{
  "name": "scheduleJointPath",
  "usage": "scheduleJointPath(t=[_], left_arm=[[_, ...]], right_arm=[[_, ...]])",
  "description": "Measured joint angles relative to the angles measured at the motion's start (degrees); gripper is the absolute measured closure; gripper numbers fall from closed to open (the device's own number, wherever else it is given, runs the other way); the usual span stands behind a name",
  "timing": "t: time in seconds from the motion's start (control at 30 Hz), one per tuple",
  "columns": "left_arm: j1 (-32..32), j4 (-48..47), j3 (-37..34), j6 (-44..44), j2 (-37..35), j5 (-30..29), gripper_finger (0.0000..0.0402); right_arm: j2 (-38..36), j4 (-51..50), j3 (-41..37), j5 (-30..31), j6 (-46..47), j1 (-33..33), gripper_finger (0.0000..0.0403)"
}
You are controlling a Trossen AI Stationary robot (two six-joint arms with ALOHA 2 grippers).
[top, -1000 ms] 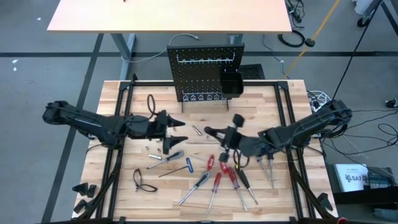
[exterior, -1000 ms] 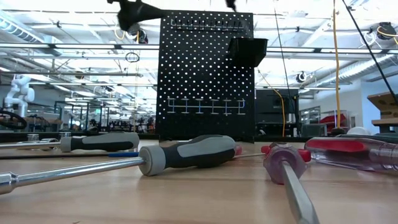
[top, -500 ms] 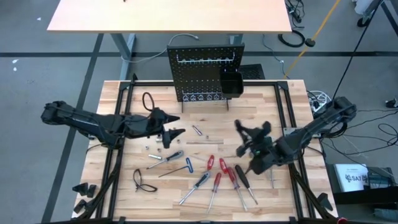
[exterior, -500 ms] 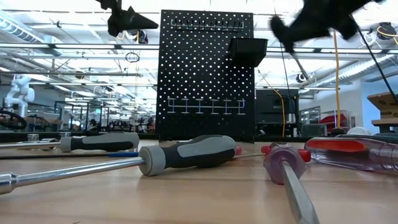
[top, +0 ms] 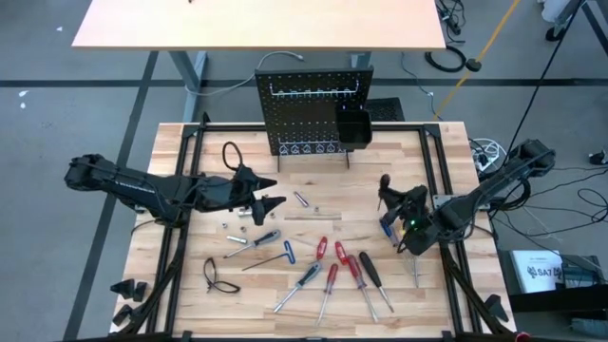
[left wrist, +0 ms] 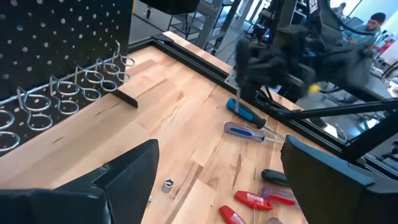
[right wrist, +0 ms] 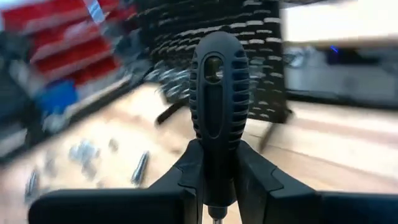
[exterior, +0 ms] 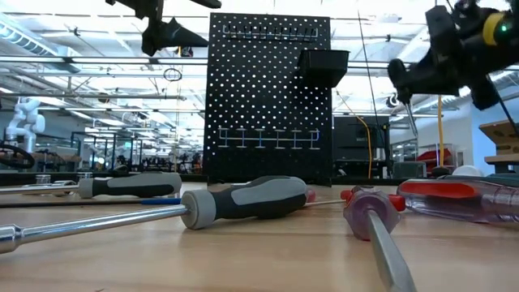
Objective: Hang tools onto peg board
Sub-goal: Hang the black screwdriver on the pegboard
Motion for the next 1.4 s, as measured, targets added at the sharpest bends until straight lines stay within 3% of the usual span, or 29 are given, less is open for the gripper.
scheduleJointPath(t=[0.2, 0.33, 0.43, 0.57, 0.77, 0.97, 1.07, 1.17, 1.27, 1.4], left_arm=[[1.38, -0.14, -0.02, 0.04, 0.03, 0.00, 0.0066], [2.31, -0.27, -0.02, 0.07, 0.03, 0.00, 0.0066], [2.72, -0.30, -0.02, 0.07, 0.03, 0.00, 0.0066], [3.28, -0.68, -0.02, 0.02, 0.03, 0.00, 0.0066], [4.81, -0.97, -0.02, 0.03, 0.03, -0.07, 0.0066], [6.92, -4.95, -0.02, 3.00, 0.03, -0.23, 0.0066], [8.18, -6.95, -0.02, 3.73, 0.03, -0.22, 0.0066], [9.57, -7.80, -0.04, 4.81, 0.03, -0.17, 0.0066], [10.64, -8.21, -0.04, 5.21, 0.03, -0.19, 0.0066], [11.47, -8.27, -0.04, 6.61, 0.03, 0.28, 0.0066]], right_arm=[[2.37, 36.73, 0.13, -9.08, -55.68, -3.38, 0.0355], [7.47, 52.30, 0.20, -9.67, -74.37, -7.61, 0.0355], [12.23, 54.64, 1.54, -10.96, -79.48, -10.60, 0.0355], [19.55, 54.73, 5.58, -18.14, -83.96, -13.57, 0.0355], [31.17, 59.14, 12.15, -15.72, -96.04, -16.80, 0.0355], [42.21, 89.55, 12.44, -9.12, -95.33, -21.85, 0.0355], [45.69, 104.52, 12.72, -8.83, -103.00, -23.76, 0.0355], [46.78, 101.56, 13.78, -12.01, -111.82, -25.51, 0.0355], [46.85, 93.98, 15.69, -16.90, -112.82, -26.98, 0.0355], [46.89, 85.35, 19.40, -15.45, -117.59, -28.32, 0.0355]])
